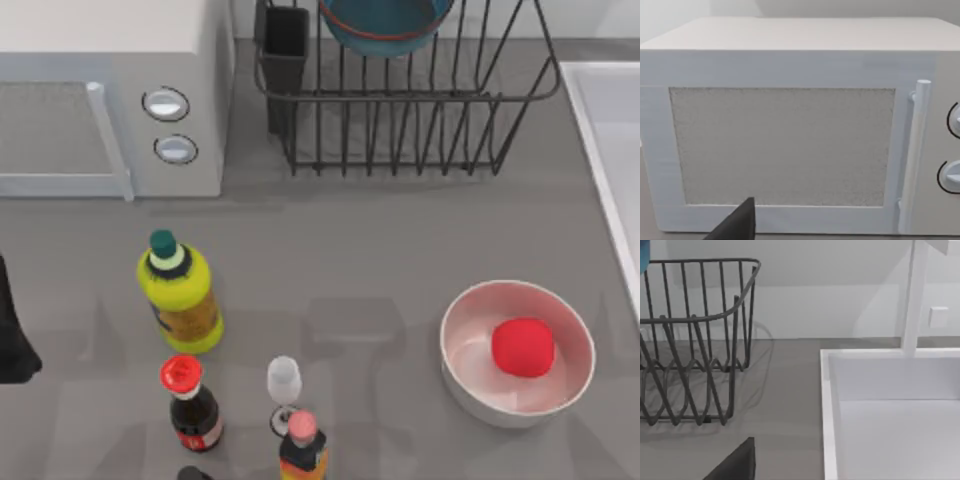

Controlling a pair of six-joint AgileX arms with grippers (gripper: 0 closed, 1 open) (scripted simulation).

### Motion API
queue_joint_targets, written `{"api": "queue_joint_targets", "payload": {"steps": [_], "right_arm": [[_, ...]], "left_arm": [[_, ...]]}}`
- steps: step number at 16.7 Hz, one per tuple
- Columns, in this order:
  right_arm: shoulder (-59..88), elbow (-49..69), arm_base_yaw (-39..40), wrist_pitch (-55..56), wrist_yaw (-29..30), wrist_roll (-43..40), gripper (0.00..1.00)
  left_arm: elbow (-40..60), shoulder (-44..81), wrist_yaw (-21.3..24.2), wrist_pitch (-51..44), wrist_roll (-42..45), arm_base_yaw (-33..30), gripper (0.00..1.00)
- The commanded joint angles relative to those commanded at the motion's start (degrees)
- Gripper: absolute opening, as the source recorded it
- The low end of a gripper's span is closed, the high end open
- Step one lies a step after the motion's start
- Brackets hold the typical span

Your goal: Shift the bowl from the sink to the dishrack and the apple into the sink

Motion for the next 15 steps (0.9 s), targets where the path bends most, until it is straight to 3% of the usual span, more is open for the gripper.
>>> {"api": "queue_joint_targets", "payload": {"steps": [15], "right_arm": [[67.32, 48.17, 19.00, -41.58, 0.00, 19.59, 1.00]], "left_arm": [[0.00, 0.00, 0.00, 0.00, 0.00, 0.00, 1.00]]}}
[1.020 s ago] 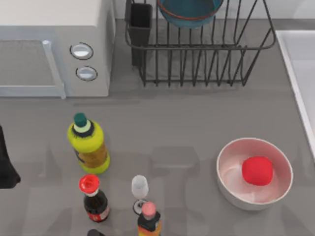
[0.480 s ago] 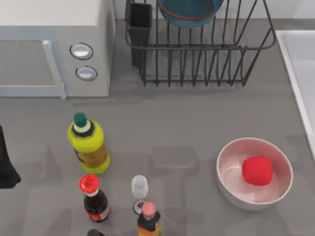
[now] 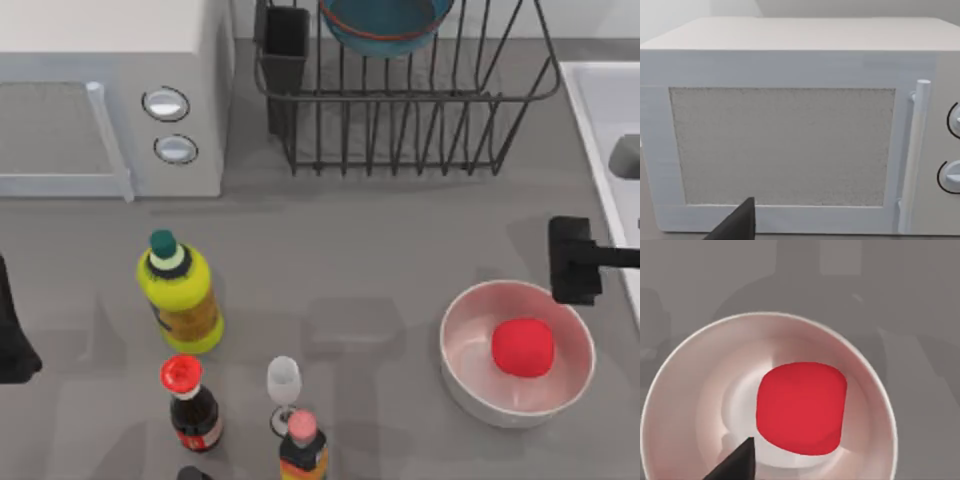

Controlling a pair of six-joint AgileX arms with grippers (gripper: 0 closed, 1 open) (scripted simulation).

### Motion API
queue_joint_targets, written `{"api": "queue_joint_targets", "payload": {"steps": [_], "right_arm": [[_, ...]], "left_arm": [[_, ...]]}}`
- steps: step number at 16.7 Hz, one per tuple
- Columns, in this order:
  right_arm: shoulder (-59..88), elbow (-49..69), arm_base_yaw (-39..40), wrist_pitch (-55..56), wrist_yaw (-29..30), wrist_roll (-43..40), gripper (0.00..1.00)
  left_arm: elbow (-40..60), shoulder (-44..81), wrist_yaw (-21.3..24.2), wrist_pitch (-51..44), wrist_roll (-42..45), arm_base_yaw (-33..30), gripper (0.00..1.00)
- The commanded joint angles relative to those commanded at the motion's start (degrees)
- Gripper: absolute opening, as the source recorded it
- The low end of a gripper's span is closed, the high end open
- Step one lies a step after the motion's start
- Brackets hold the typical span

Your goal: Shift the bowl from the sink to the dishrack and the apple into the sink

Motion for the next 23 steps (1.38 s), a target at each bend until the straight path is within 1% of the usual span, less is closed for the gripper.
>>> {"api": "queue_joint_targets", "payload": {"steps": [6, 11, 16, 18, 23], "right_arm": [[20.69, 15.08, 5.93, -12.84, 0.05, 6.04, 1.00], [26.68, 19.49, 7.76, -16.60, -0.04, 7.75, 1.00], [26.58, 19.20, 7.46, -16.30, -0.05, 7.70, 1.00], [27.53, 17.78, 7.40, -14.24, -0.04, 7.78, 1.00], [33.20, 10.62, 7.75, -0.29, -0.01, 7.86, 1.00]], "left_arm": [[0.00, 0.00, 0.00, 0.00, 0.00, 0.00, 1.00], [0.00, 0.00, 0.00, 0.00, 0.00, 0.00, 1.00], [0.00, 0.00, 0.00, 0.00, 0.00, 0.00, 1.00], [0.00, 0.00, 0.00, 0.00, 0.00, 0.00, 1.00], [0.00, 0.00, 0.00, 0.00, 0.00, 0.00, 1.00]]}}
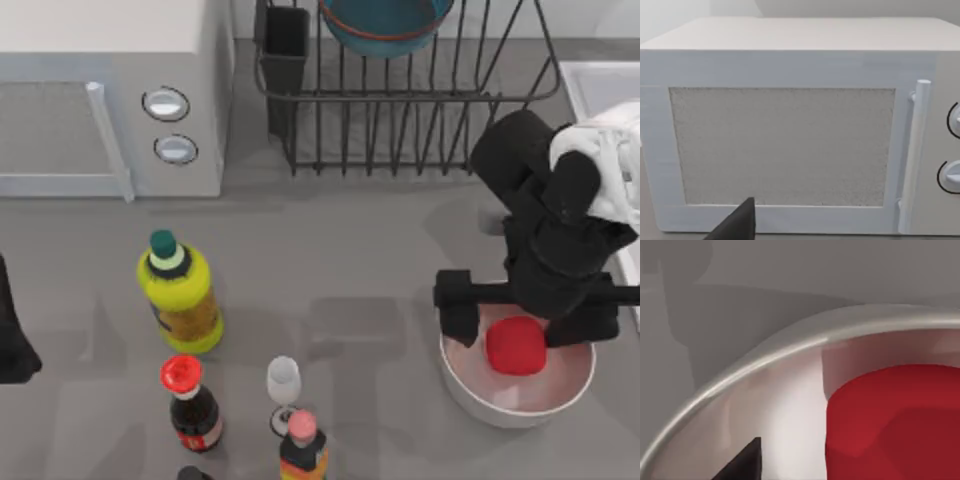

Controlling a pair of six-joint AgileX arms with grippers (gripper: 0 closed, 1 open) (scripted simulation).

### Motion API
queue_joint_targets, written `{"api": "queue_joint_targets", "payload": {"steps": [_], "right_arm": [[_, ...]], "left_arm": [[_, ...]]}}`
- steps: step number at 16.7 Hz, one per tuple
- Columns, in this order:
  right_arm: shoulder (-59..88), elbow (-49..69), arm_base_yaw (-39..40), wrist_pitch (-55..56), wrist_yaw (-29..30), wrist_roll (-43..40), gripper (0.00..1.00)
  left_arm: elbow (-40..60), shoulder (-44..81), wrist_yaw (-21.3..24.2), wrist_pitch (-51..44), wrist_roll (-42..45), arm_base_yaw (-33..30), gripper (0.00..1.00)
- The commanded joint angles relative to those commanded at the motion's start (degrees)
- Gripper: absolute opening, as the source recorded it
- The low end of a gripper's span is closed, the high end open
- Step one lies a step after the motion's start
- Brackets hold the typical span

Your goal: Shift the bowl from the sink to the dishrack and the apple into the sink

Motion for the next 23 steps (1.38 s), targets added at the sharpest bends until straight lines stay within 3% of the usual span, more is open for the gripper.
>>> {"api": "queue_joint_targets", "payload": {"steps": [3, 8, 21, 23], "right_arm": [[3.15, -3.86, 0.12, 6.60, 0.01, 0.15, 1.00], [4.04, -4.83, 0.17, 7.96, 0.01, 0.21, 1.00], [4.04, -4.83, 0.17, 7.96, 0.01, 0.21, 0.02], [4.04, -4.83, 0.17, 7.96, 0.01, 0.21, 0.00]], "left_arm": [[0.00, 0.00, 0.00, 0.00, 0.00, 0.00, 1.00], [0.00, 0.00, 0.00, 0.00, 0.00, 0.00, 1.00], [0.00, 0.00, 0.00, 0.00, 0.00, 0.00, 1.00], [0.00, 0.00, 0.00, 0.00, 0.00, 0.00, 1.00]]}}
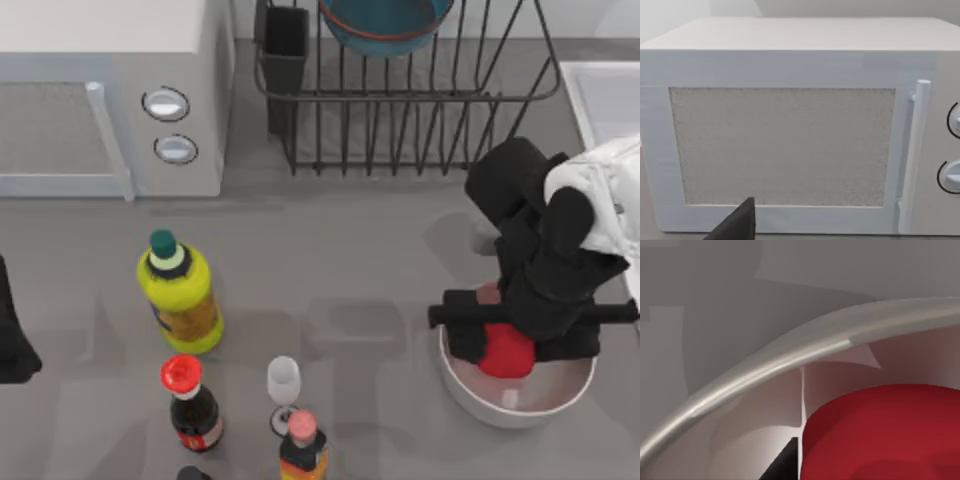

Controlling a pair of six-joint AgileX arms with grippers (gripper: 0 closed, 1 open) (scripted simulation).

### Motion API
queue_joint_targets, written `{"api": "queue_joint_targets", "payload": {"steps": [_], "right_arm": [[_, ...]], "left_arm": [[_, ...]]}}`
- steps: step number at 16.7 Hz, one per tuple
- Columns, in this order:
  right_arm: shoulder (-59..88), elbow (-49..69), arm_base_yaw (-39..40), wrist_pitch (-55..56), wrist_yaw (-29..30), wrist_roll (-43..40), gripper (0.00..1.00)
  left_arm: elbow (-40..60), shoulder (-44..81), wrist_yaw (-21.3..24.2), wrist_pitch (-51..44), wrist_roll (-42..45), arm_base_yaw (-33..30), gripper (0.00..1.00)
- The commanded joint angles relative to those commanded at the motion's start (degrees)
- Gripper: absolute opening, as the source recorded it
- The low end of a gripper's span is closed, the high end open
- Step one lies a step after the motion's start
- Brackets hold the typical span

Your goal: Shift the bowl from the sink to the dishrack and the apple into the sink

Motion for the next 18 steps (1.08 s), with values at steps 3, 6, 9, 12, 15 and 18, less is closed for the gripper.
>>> {"api": "queue_joint_targets", "payload": {"steps": [3, 6, 9, 12, 15, 18], "right_arm": [[0.00, 0.00, 0.00, 0.00, 0.00, 0.00, 0.00], [0.00, 0.00, 0.00, 0.00, 0.00, 0.00, 0.00], [-6.88, 1.93, 1.38, -4.86, 0.13, 0.24, 0.00], [-8.48, 6.19, 1.45, -10.69, 0.12, 0.20, 0.00], [-11.05, 11.66, 1.44, -20.23, 0.11, 0.03, 0.00], [-13.39, 15.86, 1.28, -25.86, 0.09, -0.11, 0.00]], "left_arm": [[0.00, 0.00, 0.00, 0.00, 0.00, 0.00, 1.00], [0.00, 0.00, 0.00, 0.00, 0.00, 0.00, 1.00], [0.00, 0.00, 0.00, 0.00, 0.00, 0.00, 1.00], [0.00, 0.00, 0.00, 0.00, 0.00, 0.00, 1.00], [0.00, 0.00, 0.00, 0.00, 0.00, 0.00, 1.00], [0.00, 0.00, 0.00, 0.00, 0.00, 0.00, 1.00]]}}
